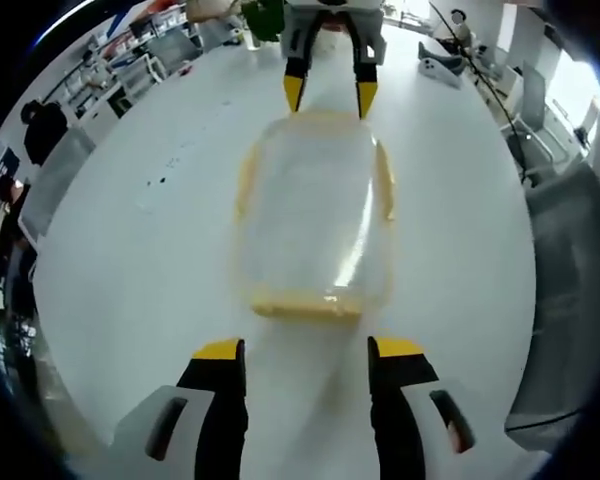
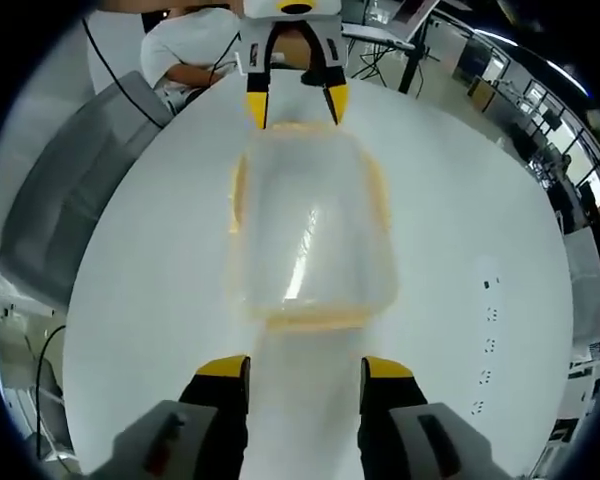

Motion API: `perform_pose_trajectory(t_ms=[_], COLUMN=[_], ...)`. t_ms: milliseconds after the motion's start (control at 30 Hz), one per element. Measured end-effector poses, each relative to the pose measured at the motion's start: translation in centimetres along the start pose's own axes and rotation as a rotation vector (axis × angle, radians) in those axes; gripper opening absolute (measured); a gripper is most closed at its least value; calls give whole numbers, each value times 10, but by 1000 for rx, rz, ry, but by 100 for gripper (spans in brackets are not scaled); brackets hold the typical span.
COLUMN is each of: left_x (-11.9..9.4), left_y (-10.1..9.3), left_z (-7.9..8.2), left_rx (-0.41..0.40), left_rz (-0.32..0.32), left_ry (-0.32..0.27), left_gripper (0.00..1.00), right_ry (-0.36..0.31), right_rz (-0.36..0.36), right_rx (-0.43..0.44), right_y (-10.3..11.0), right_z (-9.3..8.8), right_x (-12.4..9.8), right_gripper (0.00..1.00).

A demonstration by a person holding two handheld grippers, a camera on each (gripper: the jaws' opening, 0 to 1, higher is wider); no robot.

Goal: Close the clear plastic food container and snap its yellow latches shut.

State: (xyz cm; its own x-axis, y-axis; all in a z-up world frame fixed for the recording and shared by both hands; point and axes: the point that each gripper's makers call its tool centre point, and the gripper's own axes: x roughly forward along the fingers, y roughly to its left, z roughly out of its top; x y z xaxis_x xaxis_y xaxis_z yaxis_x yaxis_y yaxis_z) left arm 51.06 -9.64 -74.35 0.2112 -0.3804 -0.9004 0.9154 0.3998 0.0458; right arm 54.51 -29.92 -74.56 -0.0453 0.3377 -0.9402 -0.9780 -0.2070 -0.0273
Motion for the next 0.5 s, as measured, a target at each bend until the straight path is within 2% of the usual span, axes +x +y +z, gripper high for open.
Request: perform_pose_trajectory(t_ms=[33,167,233,333,400,467,500], left_x=[-3,-13,-17,-20,-19,-16,-16], left_y=[0,5,8,10,11,12,11], left_z=[4,16,23,31,31,29,29], left_rx=[-42,-129,-208,-331,-419,-495,-506], left_rz=[-4,4,5,8,17,23,24], left_ry=[-22,-79,-111,-146,-147,-143,-142], left_gripper=[46,45,46,46,45,45,45], right_ry=[-3,-45,-87,-108,-145,-153,-165], right_rz=[-9,-17,-28,-55,-51,-79,-83], right_rx=[14,90,171,254,335,392,421], right_y=[-2,-1,-2,-6,-7,-13,-14], right_z=[-3,0,9,18,28,32,35], right_x=[-3,-15,-22,-30,-32,-32,-32], right_gripper=[41,39,40,36,36,36,35])
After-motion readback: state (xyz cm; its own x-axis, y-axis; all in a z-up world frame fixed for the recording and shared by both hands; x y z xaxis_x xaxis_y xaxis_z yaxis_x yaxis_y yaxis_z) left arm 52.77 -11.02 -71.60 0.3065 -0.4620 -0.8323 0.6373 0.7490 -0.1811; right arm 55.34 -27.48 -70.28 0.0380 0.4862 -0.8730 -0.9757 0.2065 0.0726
